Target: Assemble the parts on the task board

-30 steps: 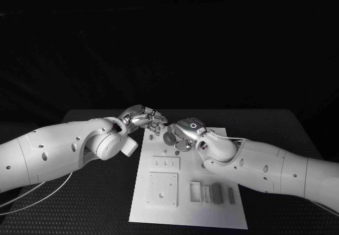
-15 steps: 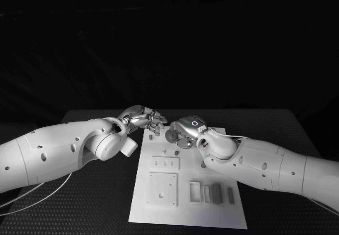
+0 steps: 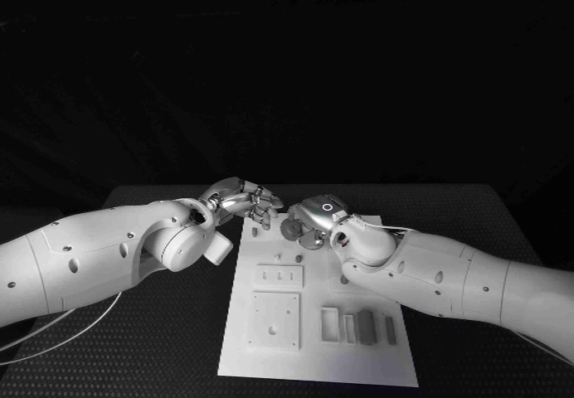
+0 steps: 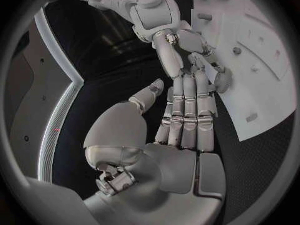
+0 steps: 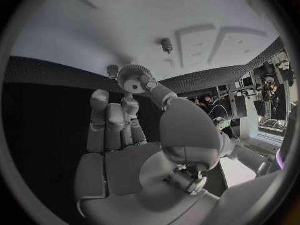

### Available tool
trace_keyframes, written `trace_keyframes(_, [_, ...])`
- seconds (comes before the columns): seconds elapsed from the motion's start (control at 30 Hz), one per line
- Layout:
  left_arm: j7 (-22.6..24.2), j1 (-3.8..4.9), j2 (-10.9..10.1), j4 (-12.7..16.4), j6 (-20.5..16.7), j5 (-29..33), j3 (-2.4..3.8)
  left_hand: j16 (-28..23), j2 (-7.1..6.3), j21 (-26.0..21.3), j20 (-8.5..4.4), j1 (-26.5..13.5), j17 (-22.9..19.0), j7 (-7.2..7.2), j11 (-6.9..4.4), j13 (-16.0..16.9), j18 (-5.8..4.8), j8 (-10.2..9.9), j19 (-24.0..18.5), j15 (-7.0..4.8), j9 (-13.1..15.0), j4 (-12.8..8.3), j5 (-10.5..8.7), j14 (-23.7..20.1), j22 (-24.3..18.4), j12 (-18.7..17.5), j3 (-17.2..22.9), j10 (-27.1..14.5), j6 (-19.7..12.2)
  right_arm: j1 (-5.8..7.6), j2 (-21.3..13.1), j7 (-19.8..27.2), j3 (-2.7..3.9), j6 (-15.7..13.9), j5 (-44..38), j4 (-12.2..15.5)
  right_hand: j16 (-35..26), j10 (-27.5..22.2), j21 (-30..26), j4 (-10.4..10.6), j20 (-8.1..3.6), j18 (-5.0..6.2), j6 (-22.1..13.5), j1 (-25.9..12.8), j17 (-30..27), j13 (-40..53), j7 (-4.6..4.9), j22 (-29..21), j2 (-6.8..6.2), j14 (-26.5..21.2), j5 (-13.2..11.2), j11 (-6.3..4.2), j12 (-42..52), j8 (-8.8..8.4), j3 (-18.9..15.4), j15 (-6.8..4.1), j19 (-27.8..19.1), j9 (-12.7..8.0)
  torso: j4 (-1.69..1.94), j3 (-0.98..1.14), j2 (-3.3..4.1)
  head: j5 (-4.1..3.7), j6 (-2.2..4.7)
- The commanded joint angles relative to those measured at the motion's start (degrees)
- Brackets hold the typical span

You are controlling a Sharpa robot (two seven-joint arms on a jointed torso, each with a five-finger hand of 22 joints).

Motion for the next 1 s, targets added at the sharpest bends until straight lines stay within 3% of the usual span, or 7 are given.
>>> trace_keyframes(0.03, [0.5,0.07,0.1,0.2,0.65,-0.1,0.04,-0.4,-0.21,-0.37,0.12,-0.26,0.1,0.07,0.09,0.1,0.91,-0.36,-0.09,0.05,0.1,0.16,-0.03,0.0,0.07,-0.38,0.05,-0.32,-0.31,0.0,0.21,-0.1,-0.04,2.39,0.15,-0.44,-0.04,-0.62,0.15,0.33,-0.23,1.18,10.16,-0.02,-0.16,-0.08,1.17,0.81,-0.35,-0.15,0.36,0.03,0.02,-0.11,0.13,-0.18,0.13,-0.07,0.0,-0.04,0.0,-0.01,-0.04])
trace_keyframes(0.43, [0.5,0.07,0.11,0.21,0.85,-0.1,0.04,-0.45,-0.25,-0.41,0.12,-0.29,0.14,0.07,0.09,0.16,0.91,-0.4,-0.09,0.05,0.14,0.16,-0.03,0.01,0.1,-0.42,0.03,-0.32,-0.31,-0.02,0.68,0.05,-0.2,6.17,0.8,-0.93,-0.22,-0.82,-0.06,0.47,-0.18,1.18,9.91,-0.15,-0.26,-0.16,1.27,0.78,-0.59,-0.37,0.36,0.13,-0.13,-0.34,0.21,-0.1,-0.11,-0.08,-0.03,-0.05,0.0,0.08,-0.24])
trace_keyframes(0.73, [0.48,0.07,0.19,0.2,0.87,-0.1,0.04,-0.48,-0.25,-0.43,0.12,-0.3,0.17,0.07,0.09,0.21,0.91,-0.43,-0.09,0.05,0.17,0.16,-0.03,0.01,0.12,-0.44,0.03,-0.33,-0.32,-0.1,1.49,0.18,-0.37,5.73,1.07,-1.58,-0.28,-0.92,-0.14,0.63,-0.13,1.18,9.82,-0.28,-0.27,-0.18,1.33,0.78,-0.63,-0.46,0.36,0.18,-0.19,-0.44,0.24,-0.05,-0.19,-0.08,-0.07,0.07,0.01,0.17,-0.27])
trace_keyframes(1.0, [0.45,0.07,0.21,0.17,0.82,-0.1,0.04,-0.5,-0.27,-0.45,0.12,-0.32,0.19,0.08,0.1,0.24,0.91,-0.45,-0.09,0.05,0.19,0.17,-0.03,0.02,0.13,-0.46,0.02,-0.33,-0.32,-0.12,1.94,0.48,-0.47,6.25,1.94,-2.62,-0.44,-1.18,-0.36,0.75,-0.06,1.18,9.1,-0.31,-0.31,-0.21,1.58,0.75,-0.77,-0.69,0.35,0.4,-0.29,-0.95,0.33,0.12,-0.39,-0.19,-0.03,-0.01,-0.01,0.13,-0.21])
